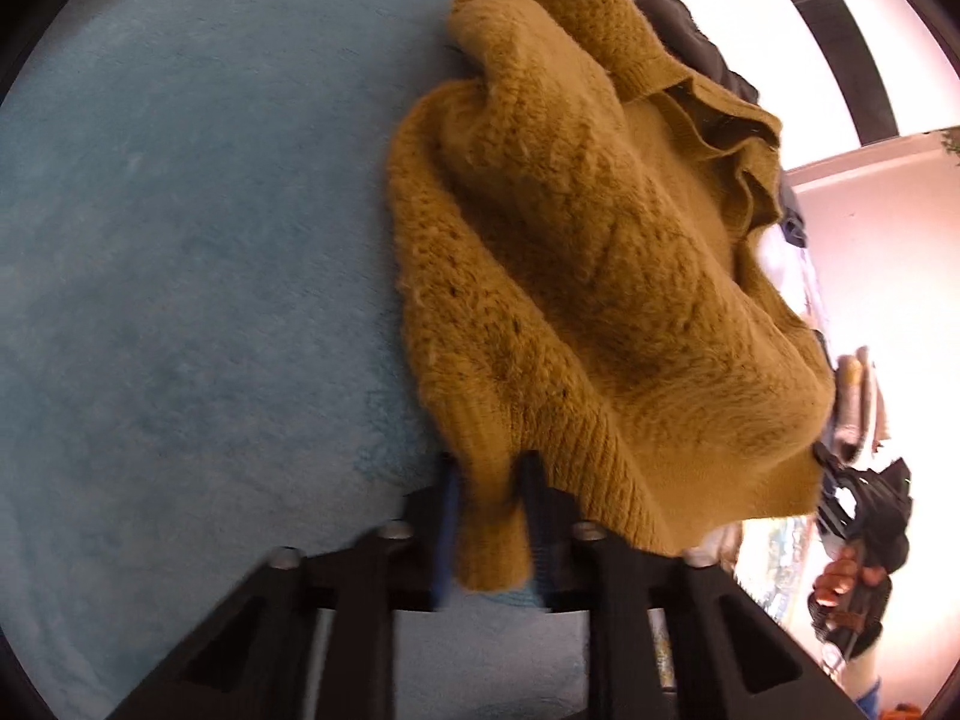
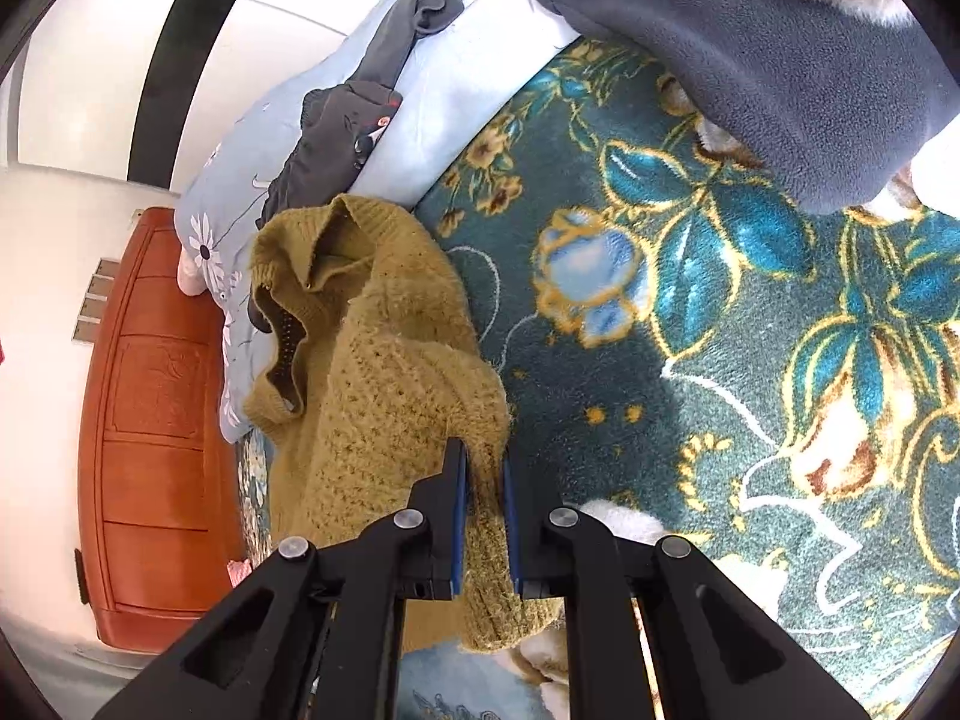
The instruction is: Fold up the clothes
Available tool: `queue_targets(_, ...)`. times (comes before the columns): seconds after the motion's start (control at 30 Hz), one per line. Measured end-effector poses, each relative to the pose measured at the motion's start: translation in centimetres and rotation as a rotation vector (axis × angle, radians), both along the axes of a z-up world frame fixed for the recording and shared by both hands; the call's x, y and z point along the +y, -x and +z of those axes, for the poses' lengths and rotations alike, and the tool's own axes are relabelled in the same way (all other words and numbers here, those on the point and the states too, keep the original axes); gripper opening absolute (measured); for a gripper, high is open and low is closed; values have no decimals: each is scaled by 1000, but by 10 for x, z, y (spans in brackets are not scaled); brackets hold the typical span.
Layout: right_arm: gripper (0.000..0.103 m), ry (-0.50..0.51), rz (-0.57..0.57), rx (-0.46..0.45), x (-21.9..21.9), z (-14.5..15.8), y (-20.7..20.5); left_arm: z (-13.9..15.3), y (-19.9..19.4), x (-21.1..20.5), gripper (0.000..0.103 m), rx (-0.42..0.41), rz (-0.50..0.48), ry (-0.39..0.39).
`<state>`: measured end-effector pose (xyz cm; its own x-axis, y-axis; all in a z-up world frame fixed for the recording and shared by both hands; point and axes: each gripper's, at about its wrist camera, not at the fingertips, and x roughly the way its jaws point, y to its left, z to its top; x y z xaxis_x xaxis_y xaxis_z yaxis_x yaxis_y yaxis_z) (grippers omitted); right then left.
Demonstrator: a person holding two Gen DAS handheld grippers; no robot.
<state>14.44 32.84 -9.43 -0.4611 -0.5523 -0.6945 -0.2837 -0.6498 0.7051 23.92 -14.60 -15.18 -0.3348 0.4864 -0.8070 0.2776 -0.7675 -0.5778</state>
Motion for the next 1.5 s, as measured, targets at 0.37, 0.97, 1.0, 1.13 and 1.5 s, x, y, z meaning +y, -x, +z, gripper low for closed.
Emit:
queue_targets(0.37, 11, 111, 111, 120, -15, 61, -21, 111, -59, -50, 8, 214, 108, 28)
queue_targets(0.97, 11, 76, 64, -166, -2, -45, -97, 26, -112, -60, 8, -15, 174, 44)
queue_targets(1.0, 11, 81, 65, -164, -2, -45, -97, 25, -113, -62, 9, -15, 178, 40)
queue_targets(1.13, 14, 64, 96, -160, -3, -43, -92, 24, -119, -68, 13, -11, 194, 43)
queue_targets(1.5, 42, 39, 130, -155, -8, -49, -100, 12, -125, -61, 41, -32, 243, 5)
